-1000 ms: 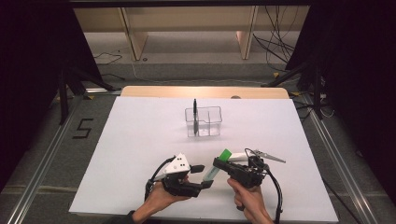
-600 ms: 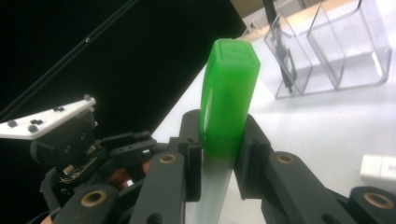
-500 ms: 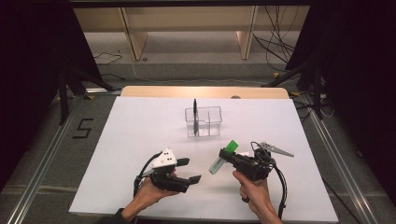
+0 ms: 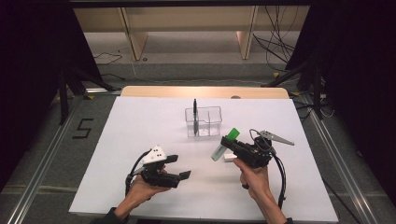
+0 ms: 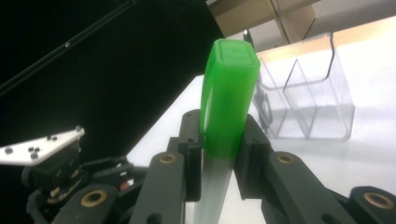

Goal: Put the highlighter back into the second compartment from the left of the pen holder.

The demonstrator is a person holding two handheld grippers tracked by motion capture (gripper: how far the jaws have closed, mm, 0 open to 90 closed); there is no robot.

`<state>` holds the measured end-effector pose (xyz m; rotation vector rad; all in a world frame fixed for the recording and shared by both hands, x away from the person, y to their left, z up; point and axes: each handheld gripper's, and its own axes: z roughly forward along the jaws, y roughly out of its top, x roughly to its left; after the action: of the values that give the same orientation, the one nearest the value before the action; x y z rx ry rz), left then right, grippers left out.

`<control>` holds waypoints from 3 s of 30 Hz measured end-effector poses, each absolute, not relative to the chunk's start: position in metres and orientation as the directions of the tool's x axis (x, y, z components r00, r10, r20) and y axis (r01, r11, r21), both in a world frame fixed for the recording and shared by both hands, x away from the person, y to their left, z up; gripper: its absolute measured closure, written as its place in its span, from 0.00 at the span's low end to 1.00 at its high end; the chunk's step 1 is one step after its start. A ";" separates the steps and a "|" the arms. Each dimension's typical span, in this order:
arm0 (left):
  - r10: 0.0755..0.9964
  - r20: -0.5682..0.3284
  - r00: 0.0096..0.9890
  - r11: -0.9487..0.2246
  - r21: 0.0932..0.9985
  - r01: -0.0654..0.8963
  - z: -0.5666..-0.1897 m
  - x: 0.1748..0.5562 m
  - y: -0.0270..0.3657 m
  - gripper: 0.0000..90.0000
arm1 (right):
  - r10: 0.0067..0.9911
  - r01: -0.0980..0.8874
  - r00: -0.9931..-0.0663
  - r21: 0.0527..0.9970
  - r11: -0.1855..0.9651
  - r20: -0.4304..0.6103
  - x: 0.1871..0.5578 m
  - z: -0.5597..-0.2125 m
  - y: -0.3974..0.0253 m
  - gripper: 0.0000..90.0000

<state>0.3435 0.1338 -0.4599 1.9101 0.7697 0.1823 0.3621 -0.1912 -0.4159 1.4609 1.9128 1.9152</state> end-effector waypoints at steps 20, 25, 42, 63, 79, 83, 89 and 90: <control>0.594 -0.228 0.771 -0.265 0.850 0.456 -0.463 0.339 0.143 0.18 | 0.684 0.505 -0.530 0.834 -0.220 0.501 0.408 -0.387 -0.183 0.84; 0.596 -0.224 0.771 -0.269 0.849 0.454 -0.465 0.339 0.144 0.18 | 0.699 0.505 -0.519 0.836 -0.214 0.492 0.419 -0.381 -0.179 0.84; 0.600 -0.234 0.765 -0.251 0.853 0.458 -0.466 0.338 0.145 0.18 | 0.737 0.498 -0.489 0.843 -0.203 0.467 0.451 -0.372 -0.167 0.84; 0.597 -0.234 0.767 -0.254 0.852 0.458 -0.466 0.338 0.145 0.18 | 0.786 0.515 -0.431 0.836 -0.189 0.443 0.491 -0.369 -0.152 0.84; 0.598 -0.235 0.767 -0.253 0.852 0.458 -0.466 0.339 0.145 0.18 | 0.805 0.532 -0.411 0.830 -0.169 0.428 0.506 -0.374 -0.142 0.84; 0.597 -0.237 0.767 -0.253 0.851 0.460 -0.466 0.339 0.145 0.18 | 0.809 0.534 -0.408 0.829 -0.164 0.423 0.509 -0.375 -0.141 0.84; 0.598 -0.239 0.765 -0.250 0.851 0.461 -0.466 0.339 0.145 0.18 | 0.808 0.542 -0.409 0.826 -0.158 0.423 0.511 -0.376 -0.136 0.84; 0.598 -0.238 0.765 -0.250 0.852 0.460 -0.466 0.339 0.145 0.18 | 0.811 0.540 -0.411 0.828 -0.152 0.416 0.511 -0.377 -0.135 0.84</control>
<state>0.3389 0.1452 -0.4663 1.8954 0.8080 0.1620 0.5113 -0.1351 -0.3770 1.5402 1.8635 1.5873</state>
